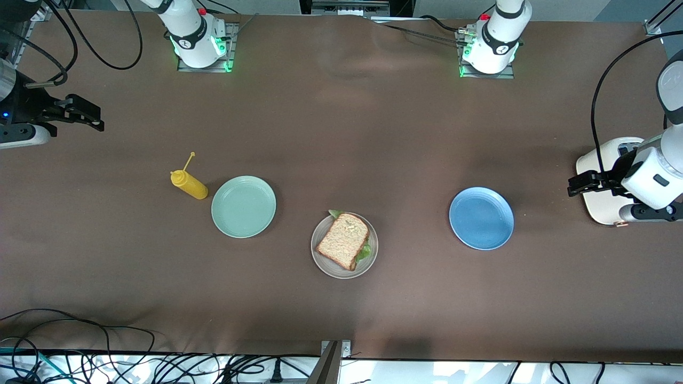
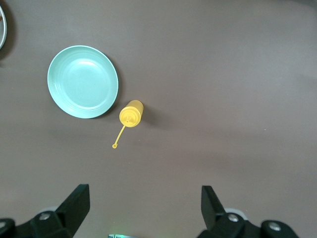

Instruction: Make sandwich on beige plate with both arms

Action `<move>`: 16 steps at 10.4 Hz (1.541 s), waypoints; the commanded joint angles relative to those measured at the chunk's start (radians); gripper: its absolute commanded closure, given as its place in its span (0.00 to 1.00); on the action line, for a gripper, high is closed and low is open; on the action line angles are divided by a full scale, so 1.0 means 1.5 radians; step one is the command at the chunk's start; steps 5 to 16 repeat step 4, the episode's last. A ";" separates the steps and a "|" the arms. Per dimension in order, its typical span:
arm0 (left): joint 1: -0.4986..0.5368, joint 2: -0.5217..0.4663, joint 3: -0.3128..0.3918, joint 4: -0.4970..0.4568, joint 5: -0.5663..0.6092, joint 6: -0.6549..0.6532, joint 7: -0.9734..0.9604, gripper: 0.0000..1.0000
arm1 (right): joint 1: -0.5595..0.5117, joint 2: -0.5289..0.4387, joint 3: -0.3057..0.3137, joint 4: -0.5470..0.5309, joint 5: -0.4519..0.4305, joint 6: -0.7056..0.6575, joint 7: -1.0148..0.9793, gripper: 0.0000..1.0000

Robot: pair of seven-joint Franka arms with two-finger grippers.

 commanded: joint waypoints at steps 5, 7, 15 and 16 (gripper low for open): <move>-0.004 -0.025 0.002 -0.027 -0.008 0.001 0.016 0.00 | -0.004 0.009 -0.010 0.022 0.010 -0.009 -0.030 0.00; -0.004 -0.025 0.002 -0.027 -0.008 0.001 0.016 0.00 | -0.004 0.009 -0.010 0.022 0.010 -0.009 -0.030 0.00; -0.004 -0.025 0.002 -0.027 -0.008 0.001 0.016 0.00 | -0.004 0.009 -0.010 0.022 0.010 -0.009 -0.030 0.00; -0.004 -0.025 0.002 -0.027 -0.008 0.001 0.016 0.00 | -0.004 0.009 -0.010 0.022 0.010 -0.009 -0.030 0.00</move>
